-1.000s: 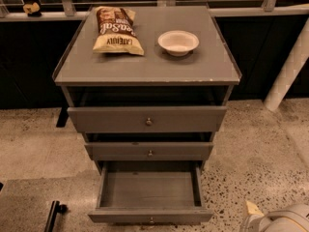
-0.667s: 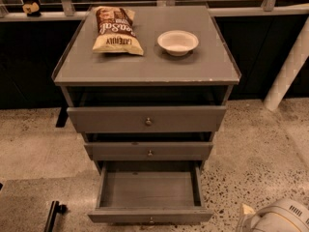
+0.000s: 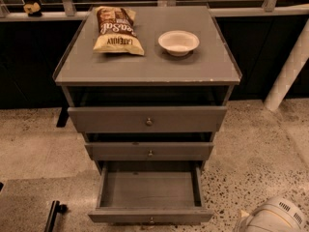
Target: Close bottom drawer
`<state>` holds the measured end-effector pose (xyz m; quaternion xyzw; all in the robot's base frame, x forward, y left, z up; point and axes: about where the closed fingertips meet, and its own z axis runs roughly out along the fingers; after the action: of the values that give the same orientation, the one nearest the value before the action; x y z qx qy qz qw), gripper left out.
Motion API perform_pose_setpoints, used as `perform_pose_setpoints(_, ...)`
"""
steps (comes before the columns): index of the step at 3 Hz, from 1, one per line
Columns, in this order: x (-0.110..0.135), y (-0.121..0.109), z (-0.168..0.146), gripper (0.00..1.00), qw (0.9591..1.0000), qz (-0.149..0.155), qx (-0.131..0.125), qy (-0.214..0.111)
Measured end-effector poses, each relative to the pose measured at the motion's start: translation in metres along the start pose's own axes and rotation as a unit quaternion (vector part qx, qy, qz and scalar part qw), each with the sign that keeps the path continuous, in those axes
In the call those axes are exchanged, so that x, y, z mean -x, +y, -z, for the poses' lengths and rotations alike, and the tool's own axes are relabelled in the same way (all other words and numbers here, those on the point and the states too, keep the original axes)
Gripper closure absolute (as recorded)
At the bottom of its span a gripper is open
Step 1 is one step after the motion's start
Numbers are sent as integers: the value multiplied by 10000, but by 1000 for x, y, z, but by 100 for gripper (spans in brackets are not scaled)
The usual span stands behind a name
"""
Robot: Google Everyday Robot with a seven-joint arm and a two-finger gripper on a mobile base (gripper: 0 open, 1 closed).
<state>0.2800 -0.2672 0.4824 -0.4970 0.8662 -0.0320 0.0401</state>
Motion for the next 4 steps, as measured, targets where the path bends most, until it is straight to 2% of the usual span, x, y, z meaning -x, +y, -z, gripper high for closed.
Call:
perform_pose_setpoints(1, -4, 9, 0, 0, 9999, 139, 72, -2)
perform_pose_setpoints(2, -11, 13, -22, 0, 9989, 299, 337, -88)
perform_pose_setpoints(3, -22, 20, -70, 0, 9953, 299, 885, -252)
perform_pose_setpoints(4, -38, 20, -115, 0, 9889, 22, 1427, -418)
